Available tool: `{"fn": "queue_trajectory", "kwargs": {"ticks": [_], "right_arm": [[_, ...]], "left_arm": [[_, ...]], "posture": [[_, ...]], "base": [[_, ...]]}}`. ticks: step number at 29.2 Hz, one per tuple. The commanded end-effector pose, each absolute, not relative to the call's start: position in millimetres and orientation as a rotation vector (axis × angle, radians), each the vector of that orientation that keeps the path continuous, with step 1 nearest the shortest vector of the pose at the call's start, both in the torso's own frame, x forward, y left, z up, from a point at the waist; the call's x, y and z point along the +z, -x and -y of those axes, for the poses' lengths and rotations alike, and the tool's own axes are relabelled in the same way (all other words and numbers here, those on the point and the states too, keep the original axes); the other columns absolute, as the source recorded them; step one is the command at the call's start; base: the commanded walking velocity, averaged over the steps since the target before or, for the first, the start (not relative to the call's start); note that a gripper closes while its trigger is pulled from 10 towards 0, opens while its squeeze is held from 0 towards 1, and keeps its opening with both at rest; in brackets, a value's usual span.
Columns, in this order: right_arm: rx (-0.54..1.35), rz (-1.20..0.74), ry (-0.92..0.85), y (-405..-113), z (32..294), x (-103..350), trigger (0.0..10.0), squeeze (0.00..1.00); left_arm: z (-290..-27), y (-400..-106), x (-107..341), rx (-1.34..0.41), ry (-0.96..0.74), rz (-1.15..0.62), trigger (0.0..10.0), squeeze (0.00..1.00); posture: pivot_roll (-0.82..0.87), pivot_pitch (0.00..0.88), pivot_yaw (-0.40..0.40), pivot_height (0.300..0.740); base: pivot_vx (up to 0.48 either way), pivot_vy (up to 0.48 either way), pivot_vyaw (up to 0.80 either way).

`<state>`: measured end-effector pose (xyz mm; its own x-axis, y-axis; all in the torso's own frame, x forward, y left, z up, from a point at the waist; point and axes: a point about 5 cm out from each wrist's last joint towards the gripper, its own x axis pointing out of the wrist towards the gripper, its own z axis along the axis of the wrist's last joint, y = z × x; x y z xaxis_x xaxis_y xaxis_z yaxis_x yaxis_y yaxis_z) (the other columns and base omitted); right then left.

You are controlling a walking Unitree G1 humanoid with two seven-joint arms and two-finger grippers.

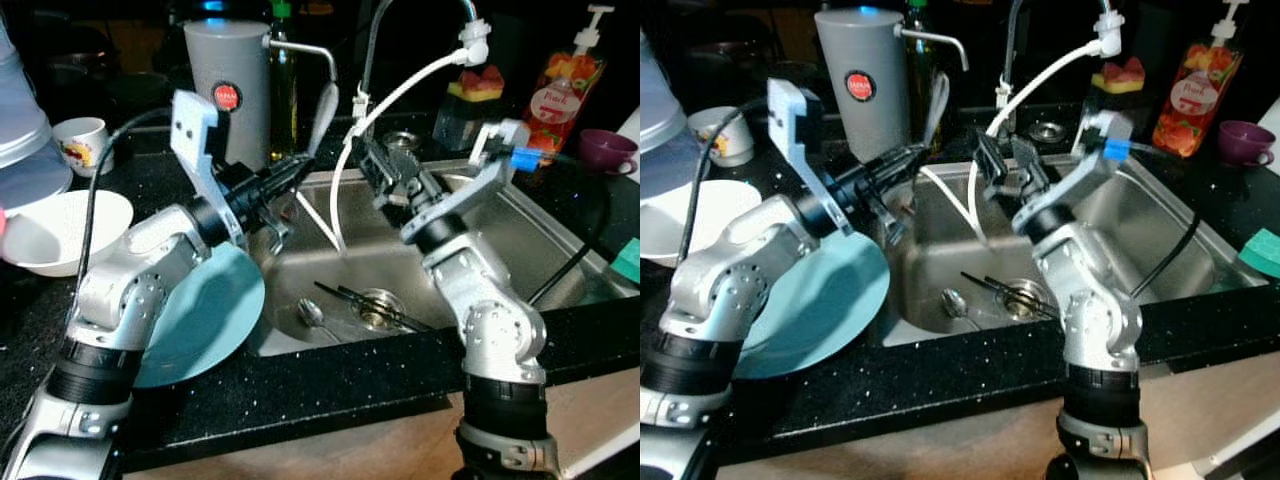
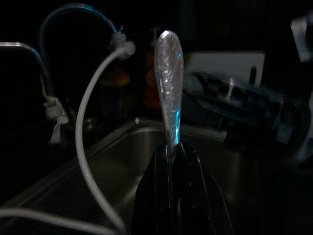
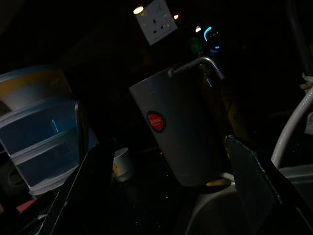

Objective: Kitchen organization

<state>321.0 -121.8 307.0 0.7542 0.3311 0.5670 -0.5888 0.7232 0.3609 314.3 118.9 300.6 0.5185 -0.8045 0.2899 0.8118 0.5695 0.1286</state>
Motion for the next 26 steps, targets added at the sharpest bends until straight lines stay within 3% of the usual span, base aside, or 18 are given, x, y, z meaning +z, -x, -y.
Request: {"fn": "queue_trajectory", "kwargs": {"ticks": [1,9,17,22,26], "right_arm": [[0.541,0.504,-0.546,-320.0,121.1,315.8,10.0,0.00],[0.546,0.446,-0.355,-324.2,110.1,313.7,10.0,0.00],[0.554,0.403,-0.354,-326.4,106.1,309.3,10.0,0.00],[0.585,0.396,-0.468,-325.7,106.1,310.1,10.0,0.00],[0.576,0.417,-0.661,-326.8,121.1,315.1,10.0,0.00]], "left_arm": [[-118.4,-310.9,293.1,-0.992,-0.035,0.289,0.0,0.00],[-120.4,-309.0,293.8,-0.993,-0.110,0.285,0.0,0.00],[-118.0,-306.8,293.5,-1.008,-0.137,0.289,0.0,0.00],[-118.5,-307.1,294.1,-0.995,-0.139,0.300,0.0,0.00],[-126.1,-312.1,301.4,-0.921,-0.114,0.340,0.0,0.00]], "posture": [[-0.03,0.087,0.016,0.740],[-0.03,0.073,0.000,0.740],[-0.02,0.062,-0.007,0.740],[-0.02,0.052,-0.011,0.740],[-0.02,0.046,-0.013,0.740]], "base": [[0.000,0.000,0.00],[0.000,0.000,0.00],[0.000,0.000,0.00],[0.000,0.000,0.00],[0.000,0.000,0.00]]}}
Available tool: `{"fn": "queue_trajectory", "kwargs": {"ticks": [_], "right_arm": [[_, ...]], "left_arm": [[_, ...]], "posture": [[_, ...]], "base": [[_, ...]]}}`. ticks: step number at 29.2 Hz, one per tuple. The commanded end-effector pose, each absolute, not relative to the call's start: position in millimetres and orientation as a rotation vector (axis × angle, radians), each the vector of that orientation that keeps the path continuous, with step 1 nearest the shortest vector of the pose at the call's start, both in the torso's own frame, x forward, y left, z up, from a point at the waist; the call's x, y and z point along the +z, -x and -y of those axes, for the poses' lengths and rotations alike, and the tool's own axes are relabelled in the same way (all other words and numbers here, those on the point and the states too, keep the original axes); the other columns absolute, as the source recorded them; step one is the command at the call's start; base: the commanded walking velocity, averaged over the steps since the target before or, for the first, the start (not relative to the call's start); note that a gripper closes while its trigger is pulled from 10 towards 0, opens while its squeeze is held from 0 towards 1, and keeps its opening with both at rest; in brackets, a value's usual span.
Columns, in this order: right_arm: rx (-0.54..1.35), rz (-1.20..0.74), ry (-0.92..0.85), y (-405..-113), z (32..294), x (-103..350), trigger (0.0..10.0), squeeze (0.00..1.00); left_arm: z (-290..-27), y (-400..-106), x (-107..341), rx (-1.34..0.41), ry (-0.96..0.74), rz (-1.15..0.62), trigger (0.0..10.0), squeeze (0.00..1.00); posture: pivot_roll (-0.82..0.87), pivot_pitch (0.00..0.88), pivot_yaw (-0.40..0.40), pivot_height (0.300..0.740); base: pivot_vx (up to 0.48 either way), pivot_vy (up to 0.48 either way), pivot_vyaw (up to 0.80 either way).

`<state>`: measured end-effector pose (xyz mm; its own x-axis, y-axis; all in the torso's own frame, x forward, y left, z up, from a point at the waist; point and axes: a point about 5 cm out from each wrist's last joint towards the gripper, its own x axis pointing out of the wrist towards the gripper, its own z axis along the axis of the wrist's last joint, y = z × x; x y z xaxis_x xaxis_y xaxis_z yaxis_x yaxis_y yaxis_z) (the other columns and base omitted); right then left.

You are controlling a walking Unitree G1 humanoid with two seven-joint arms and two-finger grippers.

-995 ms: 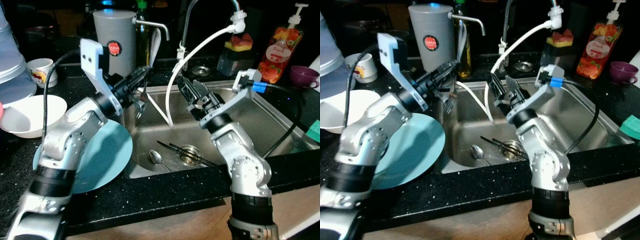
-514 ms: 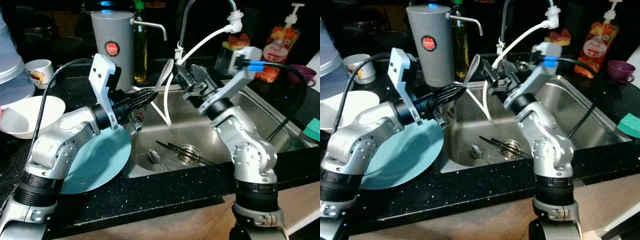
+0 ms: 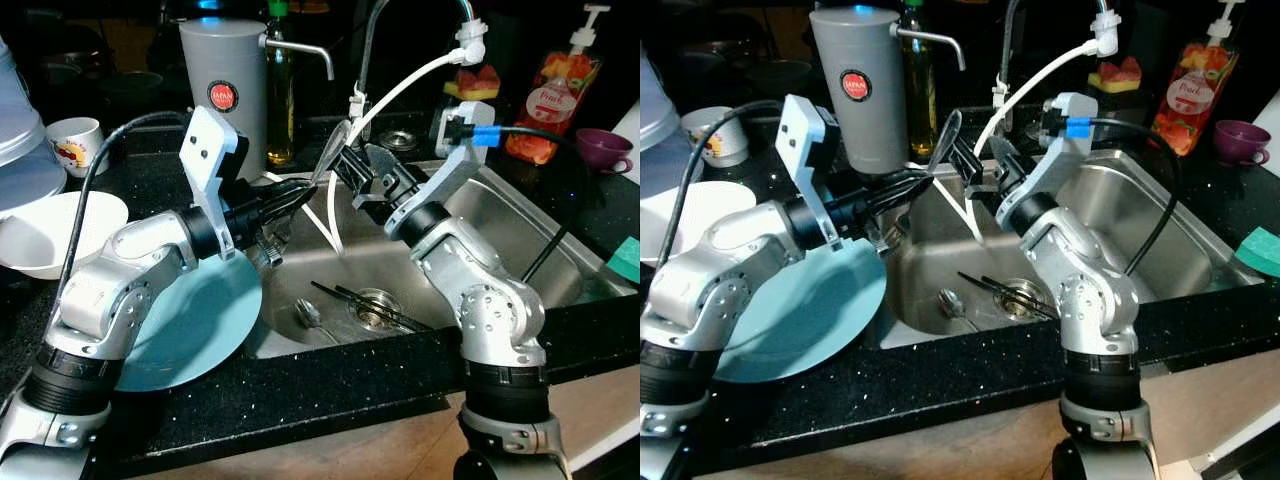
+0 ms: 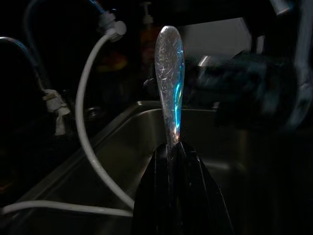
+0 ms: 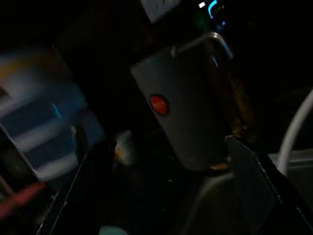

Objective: Kitchen organization

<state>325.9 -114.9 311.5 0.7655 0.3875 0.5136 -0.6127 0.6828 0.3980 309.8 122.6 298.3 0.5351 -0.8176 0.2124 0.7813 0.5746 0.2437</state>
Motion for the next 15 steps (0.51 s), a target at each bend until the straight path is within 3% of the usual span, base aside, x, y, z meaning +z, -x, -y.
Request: {"fn": "queue_trajectory", "kwargs": {"ticks": [1,7,15], "right_arm": [[0.576,0.417,-0.661,-326.8,121.1,315.1,10.0,0.00],[0.617,0.436,-0.734,-322.5,124.9,318.3,10.0,0.00],[0.752,0.396,-0.526,-308.4,95.5,313.7,10.0,0.00]], "left_arm": [[-126.1,-312.1,301.4,-0.921,-0.114,0.340,0.0,0.00],[-128.8,-313.6,299.8,-0.904,-0.113,0.334,0.0,0.00],[-117.0,-307.2,294.4,-0.985,-0.106,0.313,0.0,0.00]], "posture": [[-0.02,0.046,-0.013,0.740],[-0.03,0.040,-0.011,0.740],[-0.03,0.044,-0.013,0.740]], "base": [[0.000,0.000,0.00],[0.000,0.000,0.00],[0.000,0.000,0.00]]}}
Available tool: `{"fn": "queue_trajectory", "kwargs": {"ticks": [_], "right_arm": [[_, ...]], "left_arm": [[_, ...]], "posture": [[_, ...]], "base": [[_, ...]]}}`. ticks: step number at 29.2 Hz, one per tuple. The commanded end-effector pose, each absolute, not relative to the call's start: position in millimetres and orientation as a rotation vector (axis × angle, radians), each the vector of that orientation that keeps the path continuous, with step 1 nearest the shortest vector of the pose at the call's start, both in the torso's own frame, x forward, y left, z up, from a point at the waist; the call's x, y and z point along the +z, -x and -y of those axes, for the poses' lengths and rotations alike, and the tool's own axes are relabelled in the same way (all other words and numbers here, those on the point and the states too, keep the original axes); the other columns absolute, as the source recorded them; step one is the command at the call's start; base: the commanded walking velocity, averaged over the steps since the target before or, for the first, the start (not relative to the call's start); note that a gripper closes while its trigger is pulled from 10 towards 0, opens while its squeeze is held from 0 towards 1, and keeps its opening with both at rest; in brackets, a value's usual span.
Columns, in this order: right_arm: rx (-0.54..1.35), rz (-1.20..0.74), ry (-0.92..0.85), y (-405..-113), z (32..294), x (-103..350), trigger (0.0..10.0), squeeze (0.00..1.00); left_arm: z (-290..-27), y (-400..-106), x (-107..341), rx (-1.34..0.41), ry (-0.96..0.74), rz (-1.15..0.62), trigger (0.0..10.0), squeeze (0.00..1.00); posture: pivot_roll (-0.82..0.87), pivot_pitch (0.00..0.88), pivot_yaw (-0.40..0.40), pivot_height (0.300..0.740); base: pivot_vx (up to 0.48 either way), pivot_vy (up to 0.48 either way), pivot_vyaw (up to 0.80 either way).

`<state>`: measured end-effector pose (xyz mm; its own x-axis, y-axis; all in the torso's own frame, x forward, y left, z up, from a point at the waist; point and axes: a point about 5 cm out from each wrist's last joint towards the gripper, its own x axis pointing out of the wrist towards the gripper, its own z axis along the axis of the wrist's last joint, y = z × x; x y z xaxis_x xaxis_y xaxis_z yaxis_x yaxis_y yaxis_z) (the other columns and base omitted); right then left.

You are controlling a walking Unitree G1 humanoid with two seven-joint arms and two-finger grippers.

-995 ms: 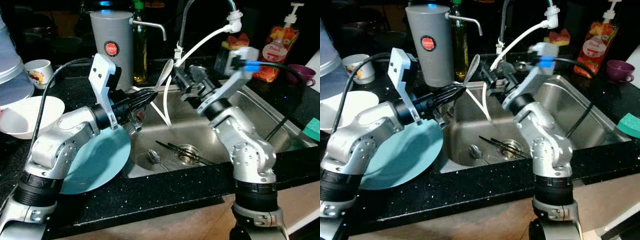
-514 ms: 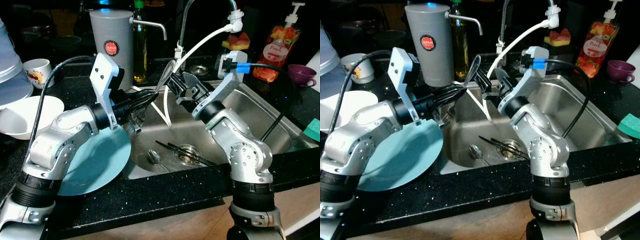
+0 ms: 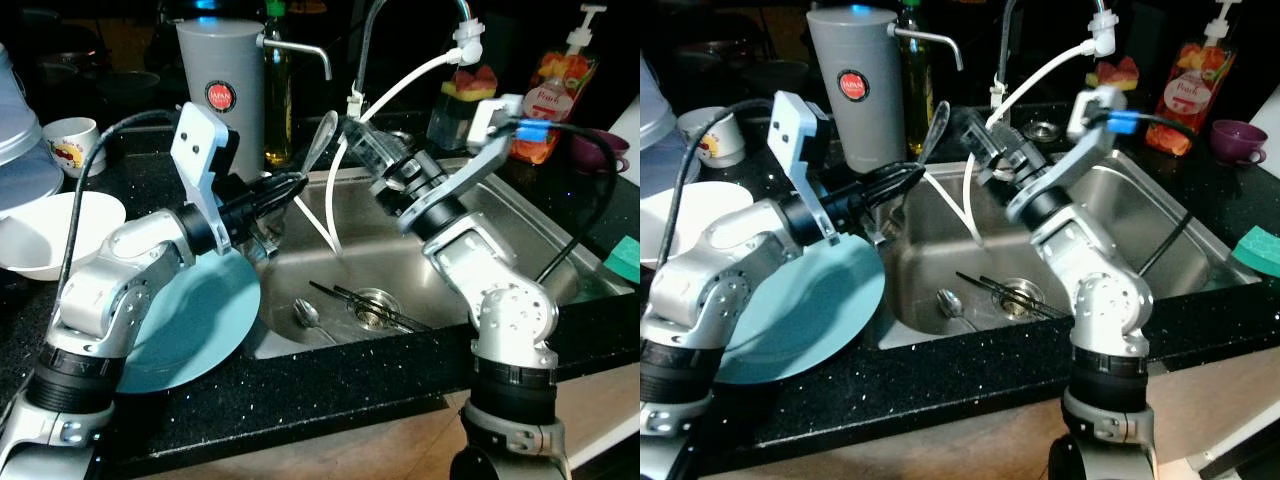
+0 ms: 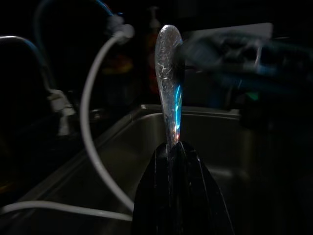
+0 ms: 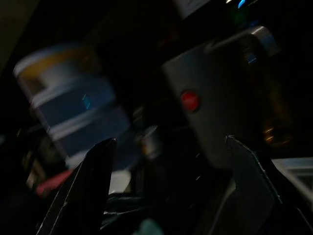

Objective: Kitchen organization

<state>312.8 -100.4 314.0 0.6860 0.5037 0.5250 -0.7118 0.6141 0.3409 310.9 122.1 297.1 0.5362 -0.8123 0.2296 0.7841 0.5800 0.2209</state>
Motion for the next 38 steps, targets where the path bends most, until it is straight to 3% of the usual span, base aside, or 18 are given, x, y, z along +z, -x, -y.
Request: {"fn": "queue_trajectory", "kwargs": {"ticks": [1,12,13,14,15,38], "right_arm": [[0.752,0.396,-0.526,-308.4,95.5,313.7,10.0,0.00],[0.763,0.353,-0.429,-308.3,82.8,305.5,10.0,0.00],[0.751,0.354,-0.446,-309.6,85.4,305.8,9.6,0.00],[0.739,0.353,-0.458,-310.9,87.1,305.6,2.0,0.00],[0.723,0.353,-0.474,-312.5,89.3,305.4,0.0,0.00],[0.692,0.375,-0.535,-317.7,96.1,305.9,0.0,0.00]], "left_arm": [[-117.0,-307.2,294.4,-0.985,-0.106,0.313,0.0,0.00],[-111.3,-305.3,292.1,-1.021,-0.105,0.300,0.0,0.00],[-111.9,-306.0,292.0,-1.018,-0.106,0.298,0.0,0.00],[-112.0,-306.3,291.9,-1.017,-0.106,0.297,0.0,0.00],[-112.2,-306.6,291.7,-1.016,-0.108,0.296,0.0,0.00],[-112.2,-307.6,287.2,-1.036,-0.128,0.275,0.0,0.00]], "posture": [[-0.03,0.044,-0.013,0.740],[-0.02,0.056,-0.007,0.740],[-0.02,0.058,-0.007,0.740],[-0.02,0.060,-0.008,0.740],[-0.02,0.061,-0.008,0.740],[-0.02,0.064,-0.001,0.740]], "base": [[0.000,0.000,0.00],[0.000,0.000,0.00],[0.000,0.000,0.00],[0.000,0.000,0.00],[0.000,0.000,0.00],[0.000,0.000,0.00]]}}
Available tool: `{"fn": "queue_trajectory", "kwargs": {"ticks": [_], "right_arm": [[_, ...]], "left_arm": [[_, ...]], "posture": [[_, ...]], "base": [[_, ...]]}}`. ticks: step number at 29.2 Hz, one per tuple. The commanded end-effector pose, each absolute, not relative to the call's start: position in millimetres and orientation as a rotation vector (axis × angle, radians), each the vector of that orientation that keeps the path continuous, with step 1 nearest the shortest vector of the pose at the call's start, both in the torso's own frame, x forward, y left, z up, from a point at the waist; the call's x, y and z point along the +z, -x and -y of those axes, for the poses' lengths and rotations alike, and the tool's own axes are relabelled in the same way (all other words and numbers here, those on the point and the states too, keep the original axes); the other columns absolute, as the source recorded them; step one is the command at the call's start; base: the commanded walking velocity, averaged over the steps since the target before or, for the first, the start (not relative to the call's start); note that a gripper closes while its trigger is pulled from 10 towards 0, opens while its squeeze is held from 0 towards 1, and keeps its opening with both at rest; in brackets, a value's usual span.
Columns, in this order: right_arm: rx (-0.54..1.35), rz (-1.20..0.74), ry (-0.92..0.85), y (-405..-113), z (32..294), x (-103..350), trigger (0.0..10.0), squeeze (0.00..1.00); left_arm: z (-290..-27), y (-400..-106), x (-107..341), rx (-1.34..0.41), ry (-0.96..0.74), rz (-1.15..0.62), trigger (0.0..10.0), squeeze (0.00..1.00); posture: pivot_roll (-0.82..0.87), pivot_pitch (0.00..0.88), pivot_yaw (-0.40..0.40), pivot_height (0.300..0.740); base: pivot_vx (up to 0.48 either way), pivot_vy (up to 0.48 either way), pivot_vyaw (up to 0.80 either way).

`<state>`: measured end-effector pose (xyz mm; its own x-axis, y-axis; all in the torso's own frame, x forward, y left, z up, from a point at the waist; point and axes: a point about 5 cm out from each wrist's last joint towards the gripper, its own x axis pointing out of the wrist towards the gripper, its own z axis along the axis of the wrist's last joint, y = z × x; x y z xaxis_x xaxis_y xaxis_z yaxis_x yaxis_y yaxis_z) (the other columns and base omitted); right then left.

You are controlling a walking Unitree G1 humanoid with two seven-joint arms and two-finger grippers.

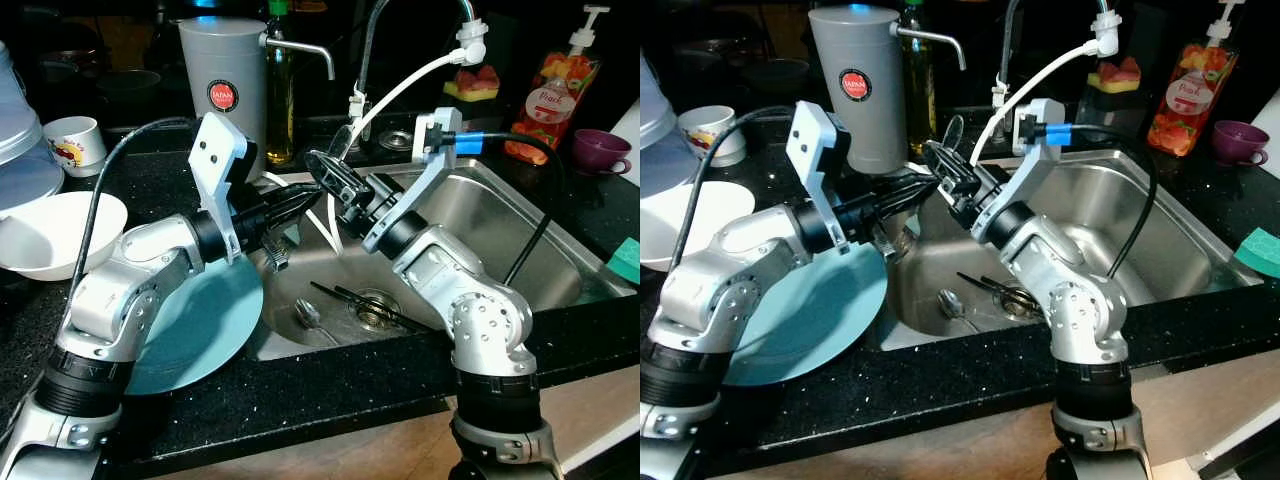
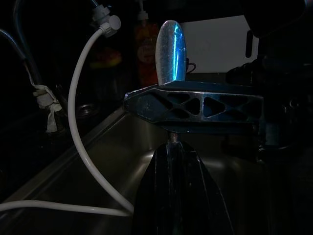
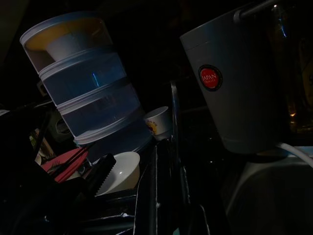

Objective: Kitchen organization

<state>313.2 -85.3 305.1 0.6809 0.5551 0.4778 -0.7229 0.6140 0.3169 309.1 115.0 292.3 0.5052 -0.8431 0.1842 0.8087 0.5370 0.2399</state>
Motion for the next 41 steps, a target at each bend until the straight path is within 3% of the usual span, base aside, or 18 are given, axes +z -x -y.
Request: {"fn": "queue_trajectory", "kwargs": {"ticks": [1,2,3,5,6,11,12,17,20,28,36,41], "right_arm": [[0.691,0.377,-0.538,-317.8,96.4,306.2,0.0,0.00],[0.691,0.377,-0.538,-317.8,96.4,306.2,0.0,0.00],[0.687,0.383,-0.550,-318.2,97.7,307.5,0.0,0.00],[0.684,0.388,-0.559,-318.4,98.8,308.5,0.0,0.00],[0.678,0.393,-0.558,-319.1,100.9,309.4,0.0,0.00],[0.649,0.409,-0.518,-322.7,110.8,311.3,0.0,0.00],[0.635,0.411,-0.508,-324.0,114.1,311.5,0.0,0.00],[0.587,0.422,-0.481,-327.8,123.7,312.5,0.0,0.00],[0.462,0.421,-0.334,-336.2,138.9,310.1,0.0,0.00],[0.324,0.325,-0.041,-348.2,137.2,269.7,0.0,0.00],[0.311,0.242,-0.001,-349.5,127.8,236.3,0.0,0.00],[0.332,0.053,0.016,-347.6,119.7,194.8,0.0,0.00]], "left_arm": [[-112.4,-307.7,287.5,-1.034,-0.130,0.277,0.0,0.00],[-112.4,-307.7,287.5,-1.034,-0.130,0.277,0.0,0.00],[-113.2,-308.3,288.5,-1.024,-0.130,0.283,8.4,0.00],[-113.9,-308.7,289.3,-1.018,-0.127,0.286,8.4,0.00],[-114.6,-309.6,290.8,-1.009,-0.118,0.291,10.0,1.00],[-116.2,-311.0,293.1,-0.986,-0.128,0.304,10.0,1.00],[-116.2,-310.8,292.5,-0.989,-0.130,0.301,10.0,0.00],[-115.7,-309.4,290.9,-1.005,-0.130,0.294,10.0,0.00],[-114.8,-309.1,285.7,-1.014,-0.154,0.266,10.0,0.00],[-105.1,-301.7,252.0,-1.149,-0.296,0.057,10.0,0.00],[-102.7,-302.2,239.4,-1.163,-0.359,-0.012,10.0,0.00],[-106.2,-301.0,224.3,-1.166,-0.444,-0.100,10.0,0.00]], "posture": [[-0.02,0.064,-0.001,0.740],[-0.02,0.064,-0.001,0.740],[-0.02,0.064,-0.001,0.740],[-0.02,0.064,-0.001,0.740],[-0.02,0.065,-0.001,0.740],[-0.02,0.065,0.000,0.740],[-0.02,0.065,0.001,0.740],[-0.02,0.065,0.001,0.740],[-0.02,0.068,0.000,0.740],[-0.03,0.068,0.004,0.740],[-0.03,0.067,0.003,0.740],[-0.03,0.065,-0.004,0.740]], "base": [[0.000,0.000,0.00],[0.000,0.000,0.00],[0.000,0.000,0.00],[0.000,0.000,0.00],[0.000,0.000,0.00],[0.000,0.000,0.00],[0.000,0.000,0.00],[0.000,0.000,0.00],[0.000,0.000,0.00],[0.000,0.000,0.00],[0.000,0.000,0.00],[0.000,0.000,0.00]]}}
